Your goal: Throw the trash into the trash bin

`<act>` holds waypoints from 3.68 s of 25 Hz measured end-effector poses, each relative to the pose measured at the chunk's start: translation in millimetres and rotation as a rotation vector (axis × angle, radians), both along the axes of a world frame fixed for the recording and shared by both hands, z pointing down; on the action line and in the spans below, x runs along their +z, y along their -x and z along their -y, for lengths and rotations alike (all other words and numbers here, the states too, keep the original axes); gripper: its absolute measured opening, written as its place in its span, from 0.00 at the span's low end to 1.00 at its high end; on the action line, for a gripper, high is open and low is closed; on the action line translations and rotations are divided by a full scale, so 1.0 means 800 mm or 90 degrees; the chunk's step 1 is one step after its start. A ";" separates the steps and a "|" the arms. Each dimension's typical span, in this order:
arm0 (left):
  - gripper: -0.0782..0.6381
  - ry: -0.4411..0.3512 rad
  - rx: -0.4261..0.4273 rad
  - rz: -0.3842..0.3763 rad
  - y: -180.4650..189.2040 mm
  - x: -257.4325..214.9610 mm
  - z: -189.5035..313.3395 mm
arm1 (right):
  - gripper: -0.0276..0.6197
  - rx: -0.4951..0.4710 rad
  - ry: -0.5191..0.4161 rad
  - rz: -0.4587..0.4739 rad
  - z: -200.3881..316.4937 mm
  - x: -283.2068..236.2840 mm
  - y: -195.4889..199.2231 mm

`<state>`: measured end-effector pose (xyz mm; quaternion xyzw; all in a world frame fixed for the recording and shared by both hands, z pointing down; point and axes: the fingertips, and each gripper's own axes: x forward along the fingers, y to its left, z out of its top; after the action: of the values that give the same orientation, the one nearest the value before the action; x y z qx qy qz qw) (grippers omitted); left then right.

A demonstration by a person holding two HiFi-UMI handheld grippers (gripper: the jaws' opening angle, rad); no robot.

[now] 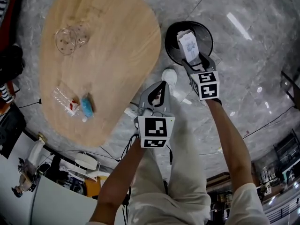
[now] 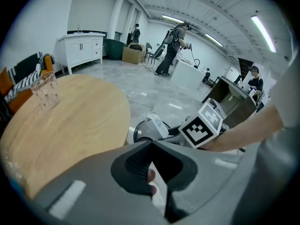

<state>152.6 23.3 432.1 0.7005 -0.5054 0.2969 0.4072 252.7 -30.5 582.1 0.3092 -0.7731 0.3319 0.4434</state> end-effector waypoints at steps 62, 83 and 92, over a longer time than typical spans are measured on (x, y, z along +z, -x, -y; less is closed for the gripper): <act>0.11 -0.071 -0.173 0.010 0.149 -0.111 -0.134 | 0.08 -0.237 -0.163 0.188 -0.055 -0.257 0.248; 0.11 -0.057 -0.296 0.056 0.289 -0.119 -0.288 | 0.42 -0.447 -0.043 0.277 -0.241 -0.261 0.420; 0.11 -0.057 -0.334 0.058 0.326 -0.122 -0.338 | 0.43 -0.363 0.010 0.267 -0.289 -0.240 0.471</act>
<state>-107.8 293.8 334.3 0.5489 -0.6998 0.1897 0.4159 -124.3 200.9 390.1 0.0026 -0.9001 0.2569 0.3518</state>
